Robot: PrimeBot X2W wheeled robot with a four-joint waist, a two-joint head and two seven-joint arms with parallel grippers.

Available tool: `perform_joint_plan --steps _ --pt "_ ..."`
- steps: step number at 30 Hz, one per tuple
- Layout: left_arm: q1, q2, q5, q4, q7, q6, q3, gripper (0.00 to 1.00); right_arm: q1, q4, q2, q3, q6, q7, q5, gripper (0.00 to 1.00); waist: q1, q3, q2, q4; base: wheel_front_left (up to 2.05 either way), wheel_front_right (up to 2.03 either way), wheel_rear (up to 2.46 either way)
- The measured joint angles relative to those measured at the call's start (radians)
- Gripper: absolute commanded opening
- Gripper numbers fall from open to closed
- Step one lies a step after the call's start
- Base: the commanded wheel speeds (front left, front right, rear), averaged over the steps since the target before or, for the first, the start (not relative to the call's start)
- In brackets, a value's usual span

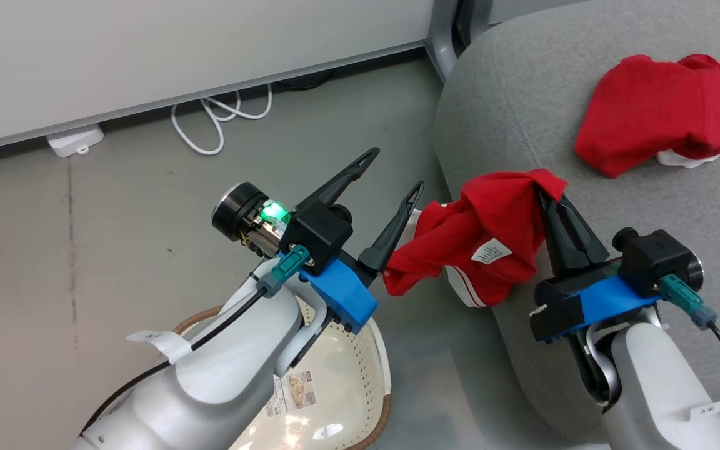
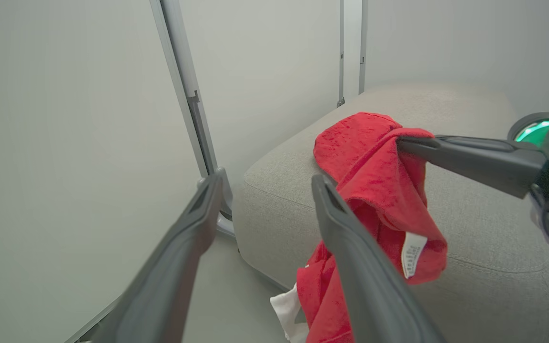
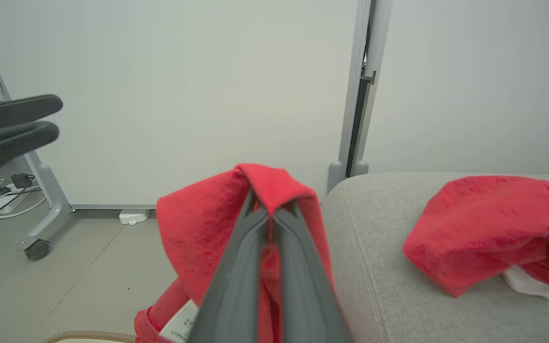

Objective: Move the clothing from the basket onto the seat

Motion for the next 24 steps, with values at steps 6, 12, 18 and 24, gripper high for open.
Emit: perform_joint_plan --steps 6,12,18,24 --pt "0.016 -0.001 0.002 0.004 0.000 -0.008 -0.007 1.00 0.052 -0.036 0.003 -0.045 0.000 0.000 -0.004 0.00 0.0000 0.004 0.0000 -0.061 0.00 0.00 0.00" --pt "0.037 -0.015 0.001 0.015 0.000 -0.017 -0.024 1.00 0.080 -0.051 0.010 -0.058 0.000 0.000 -0.007 0.00 -0.0001 -0.001 0.0000 -0.110 0.00 0.00 0.00" --pt "0.038 -0.022 0.001 0.023 0.000 -0.024 -0.029 1.00 0.096 -0.063 0.017 -0.070 0.000 0.000 -0.006 0.00 -0.0001 -0.001 0.0000 -0.129 0.00 0.00 0.00" --pt "0.038 -0.023 0.002 0.027 0.000 -0.026 -0.030 1.00 0.107 -0.068 0.023 -0.079 0.000 0.000 -0.007 0.00 -0.0001 -0.001 0.0000 -0.127 0.00 0.00 0.00"
